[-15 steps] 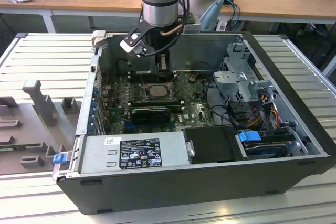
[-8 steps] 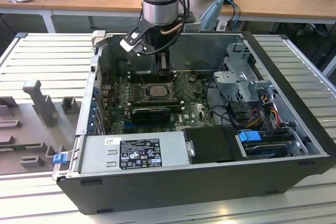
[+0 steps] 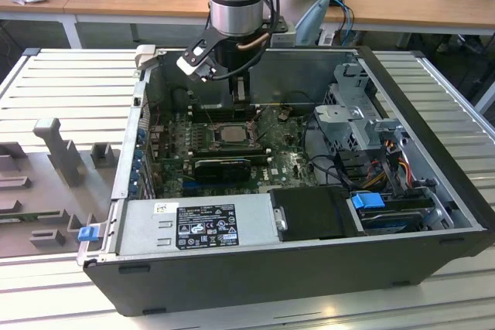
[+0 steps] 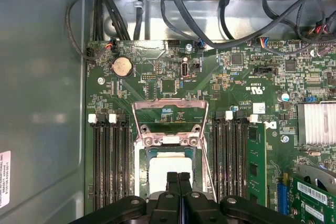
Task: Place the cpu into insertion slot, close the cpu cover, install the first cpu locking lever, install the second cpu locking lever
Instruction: 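Close the cpu cover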
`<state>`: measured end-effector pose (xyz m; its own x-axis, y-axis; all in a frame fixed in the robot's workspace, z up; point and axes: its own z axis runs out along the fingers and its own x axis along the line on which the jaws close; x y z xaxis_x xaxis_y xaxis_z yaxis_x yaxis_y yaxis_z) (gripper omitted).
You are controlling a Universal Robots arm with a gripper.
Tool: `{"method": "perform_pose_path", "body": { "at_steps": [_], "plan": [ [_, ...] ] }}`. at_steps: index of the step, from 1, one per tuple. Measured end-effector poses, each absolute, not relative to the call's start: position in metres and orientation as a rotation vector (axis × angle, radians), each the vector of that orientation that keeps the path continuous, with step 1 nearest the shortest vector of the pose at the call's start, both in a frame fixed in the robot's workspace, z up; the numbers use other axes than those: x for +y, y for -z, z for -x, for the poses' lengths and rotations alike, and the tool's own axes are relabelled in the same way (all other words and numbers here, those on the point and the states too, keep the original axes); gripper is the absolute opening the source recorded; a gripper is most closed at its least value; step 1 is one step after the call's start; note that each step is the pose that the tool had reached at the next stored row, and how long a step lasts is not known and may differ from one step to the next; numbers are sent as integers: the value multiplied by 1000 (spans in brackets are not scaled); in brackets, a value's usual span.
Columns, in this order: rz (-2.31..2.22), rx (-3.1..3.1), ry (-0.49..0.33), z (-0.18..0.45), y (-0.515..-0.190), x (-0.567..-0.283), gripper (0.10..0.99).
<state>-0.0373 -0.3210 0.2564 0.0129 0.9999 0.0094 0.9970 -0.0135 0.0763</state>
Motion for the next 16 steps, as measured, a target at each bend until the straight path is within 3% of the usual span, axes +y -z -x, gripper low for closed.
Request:
{"method": "perform_pose_path", "body": {
  "at_steps": [16],
  "plan": [
    [-2201, 2172, -93, 37, -258, -321, 106]
  ]
}}
